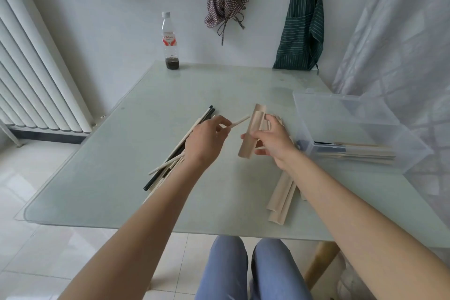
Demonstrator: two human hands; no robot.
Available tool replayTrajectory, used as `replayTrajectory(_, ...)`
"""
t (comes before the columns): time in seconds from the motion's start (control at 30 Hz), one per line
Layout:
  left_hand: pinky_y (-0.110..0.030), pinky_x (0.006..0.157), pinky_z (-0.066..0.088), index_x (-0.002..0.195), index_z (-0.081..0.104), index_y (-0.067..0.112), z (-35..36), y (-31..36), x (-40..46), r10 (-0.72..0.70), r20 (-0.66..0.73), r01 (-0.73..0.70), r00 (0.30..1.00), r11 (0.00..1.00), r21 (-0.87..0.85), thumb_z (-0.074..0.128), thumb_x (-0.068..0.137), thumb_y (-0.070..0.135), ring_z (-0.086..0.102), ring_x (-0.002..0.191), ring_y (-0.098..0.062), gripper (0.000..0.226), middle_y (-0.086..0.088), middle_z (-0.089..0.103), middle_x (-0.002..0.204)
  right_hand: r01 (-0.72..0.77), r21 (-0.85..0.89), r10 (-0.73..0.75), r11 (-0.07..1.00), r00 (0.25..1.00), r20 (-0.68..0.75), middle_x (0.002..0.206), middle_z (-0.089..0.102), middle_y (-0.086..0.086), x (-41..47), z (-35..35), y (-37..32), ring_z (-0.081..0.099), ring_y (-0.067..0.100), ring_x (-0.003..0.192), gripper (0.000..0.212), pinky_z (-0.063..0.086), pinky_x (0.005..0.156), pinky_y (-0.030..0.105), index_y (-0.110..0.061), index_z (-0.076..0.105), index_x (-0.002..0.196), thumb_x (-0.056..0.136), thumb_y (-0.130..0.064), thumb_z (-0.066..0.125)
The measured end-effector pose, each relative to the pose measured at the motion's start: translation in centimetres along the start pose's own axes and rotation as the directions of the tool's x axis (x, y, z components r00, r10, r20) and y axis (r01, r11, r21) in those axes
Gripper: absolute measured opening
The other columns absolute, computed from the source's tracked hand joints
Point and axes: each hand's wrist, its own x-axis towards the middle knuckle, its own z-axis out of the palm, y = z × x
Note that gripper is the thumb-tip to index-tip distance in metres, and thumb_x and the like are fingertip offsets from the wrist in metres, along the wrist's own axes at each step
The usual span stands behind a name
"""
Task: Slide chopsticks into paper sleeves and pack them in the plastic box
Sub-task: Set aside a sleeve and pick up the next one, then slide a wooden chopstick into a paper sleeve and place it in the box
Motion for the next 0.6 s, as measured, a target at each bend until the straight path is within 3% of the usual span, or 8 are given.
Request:
replayTrajectory(0.1,-0.026,0.059,0.035,0.099,0.066,0.023,0.8,0.3,0.0,0.038,-0.026,-0.039,0.999,0.999,-0.032,0.054,0.093,0.021,0.048,0.067,-0.01,0.014,0.008,0.058,0.079,0.062,-0.147,-0.054,0.987,0.997,0.053,0.08,0.073,0.001,0.0,-1.0,-0.2,0.067,0.005,0.069,0.04,0.045,0.051,0.018,-0.03,0.039,0.12,0.089,-0.006,0.049)
replayTrajectory(0.23,-0.036,0.078,0.046,0.101,0.065,0.021,0.9,0.5,-0.2,0.067,-0.089,-0.062,0.994,0.996,0.057,0.053,0.093,0.019,0.057,0.085,-0.018,0.014,0.006,0.061,0.089,0.121,-0.205,-0.11,0.971,0.992,0.066,0.058,0.068,0.003,0.3,-1.8,0.0,0.067,0.027,0.064,0.017,0.054,0.071,0.043,-0.013,0.056,0.099,0.091,-0.005,0.044)
replayTrajectory(0.27,-0.037,0.081,0.046,0.102,0.064,0.019,0.8,0.6,-0.2,0.071,-0.112,-0.065,0.991,0.996,0.058,0.052,0.094,0.017,0.057,0.088,-0.019,0.014,0.005,0.061,0.09,0.118,-0.199,-0.106,0.973,0.992,0.07,0.056,0.068,0.003,0.3,-1.9,0.1,0.065,0.028,0.062,0.015,0.054,0.072,0.044,-0.012,0.057,0.091,0.092,-0.004,0.044)
replayTrajectory(0.4,-0.029,0.066,0.043,0.099,0.05,0.014,0.6,1.2,-0.3,0.034,-0.188,-0.076,0.982,0.972,-0.221,0.041,0.099,0.014,0.054,0.075,-0.016,0.009,0.004,0.059,0.077,0.077,-0.115,-0.068,0.99,0.995,0.077,0.072,0.068,0.007,-0.2,-1.8,0.3,0.064,0.018,0.055,0.02,0.047,0.059,0.03,-0.012,0.052,0.083,0.095,-0.003,0.038)
replayTrajectory(0.47,-0.026,0.059,0.039,0.101,0.049,0.01,0.5,1.9,-0.2,0.037,-0.194,-0.09,0.98,0.959,-0.269,0.038,0.101,0.019,0.048,0.066,-0.01,0.014,0.007,0.054,0.071,0.048,-0.026,-0.046,0.998,0.995,0.086,0.074,0.065,0.01,-0.4,-1.4,0.2,0.06,0.016,0.05,0.017,0.047,0.055,0.027,-0.01,0.05,0.086,0.095,-0.002,0.039)
replayTrajectory(0.6,-0.03,0.069,0.043,0.1,0.056,0.01,0.7,2.9,0.4,0.09,-0.176,-0.134,0.98,0.957,-0.259,0.038,0.101,0.02,0.05,0.075,-0.014,0.021,0.008,0.054,0.075,0.017,0.054,-0.027,0.998,0.983,0.179,0.079,0.064,0.008,-0.8,-0.6,0.0,0.057,0.016,0.056,0.005,0.048,0.057,0.025,-0.011,0.053,0.097,0.092,-0.01,0.056)
